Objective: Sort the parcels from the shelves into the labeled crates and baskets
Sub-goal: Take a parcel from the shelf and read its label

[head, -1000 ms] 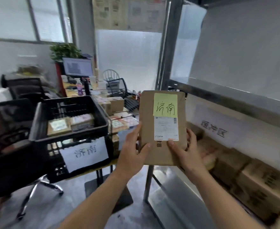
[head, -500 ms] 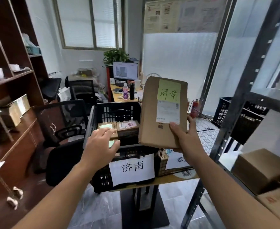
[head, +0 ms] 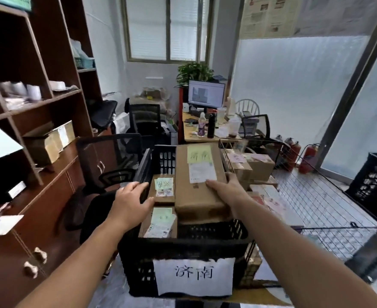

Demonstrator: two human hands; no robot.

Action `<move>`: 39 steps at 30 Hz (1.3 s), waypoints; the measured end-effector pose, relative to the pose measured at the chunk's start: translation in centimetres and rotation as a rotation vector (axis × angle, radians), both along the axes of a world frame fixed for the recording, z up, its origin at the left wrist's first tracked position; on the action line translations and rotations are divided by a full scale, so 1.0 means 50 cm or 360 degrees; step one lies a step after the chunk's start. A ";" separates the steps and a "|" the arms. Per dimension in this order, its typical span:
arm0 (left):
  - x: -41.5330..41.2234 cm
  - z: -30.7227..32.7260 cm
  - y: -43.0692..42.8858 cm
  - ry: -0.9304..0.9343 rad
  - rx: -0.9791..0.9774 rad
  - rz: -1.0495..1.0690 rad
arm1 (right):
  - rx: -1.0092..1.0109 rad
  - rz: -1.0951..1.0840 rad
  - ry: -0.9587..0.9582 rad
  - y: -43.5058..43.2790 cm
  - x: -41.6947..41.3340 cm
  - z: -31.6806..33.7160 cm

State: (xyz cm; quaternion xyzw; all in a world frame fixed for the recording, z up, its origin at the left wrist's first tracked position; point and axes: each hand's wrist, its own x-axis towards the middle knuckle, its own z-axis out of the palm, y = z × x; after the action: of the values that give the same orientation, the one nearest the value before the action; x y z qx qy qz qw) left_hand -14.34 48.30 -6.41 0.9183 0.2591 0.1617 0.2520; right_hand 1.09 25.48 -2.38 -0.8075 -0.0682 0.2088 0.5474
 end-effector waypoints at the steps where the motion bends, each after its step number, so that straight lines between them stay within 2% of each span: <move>1: 0.014 -0.002 0.007 0.0019 -0.0032 0.0014 | -0.0079 0.0033 0.0024 0.010 0.014 -0.020; 6: 0.064 -0.014 0.031 0.0156 -0.0099 0.0077 | -0.0385 0.0118 0.0041 0.050 0.068 -0.103; 17: 0.148 -0.021 0.099 0.0332 -0.0070 0.0003 | -0.0541 0.0013 0.0258 0.095 0.116 -0.212; 21: 0.186 -0.022 0.119 0.0414 0.0067 -0.0090 | -0.0578 -0.0070 0.0367 0.098 0.121 -0.242; 30: 0.209 -0.038 0.145 0.0550 0.0466 -0.0304 | -0.1354 0.0135 -0.0035 0.115 0.116 -0.268; 35: 0.205 -0.042 0.143 0.0563 0.0546 -0.0369 | -0.1253 0.0355 -0.0193 0.128 0.115 -0.278; 39: 0.203 -0.044 0.145 0.0528 0.0504 -0.0369 | -0.1351 0.0637 -0.0328 0.139 0.108 -0.282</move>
State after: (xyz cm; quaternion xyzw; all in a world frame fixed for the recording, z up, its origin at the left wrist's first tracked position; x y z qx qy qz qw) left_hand -4.20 55.53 -8.62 0.9838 0.1612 0.0175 0.0759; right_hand 6.49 32.45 -16.48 -0.9472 -0.1849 0.2383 0.1086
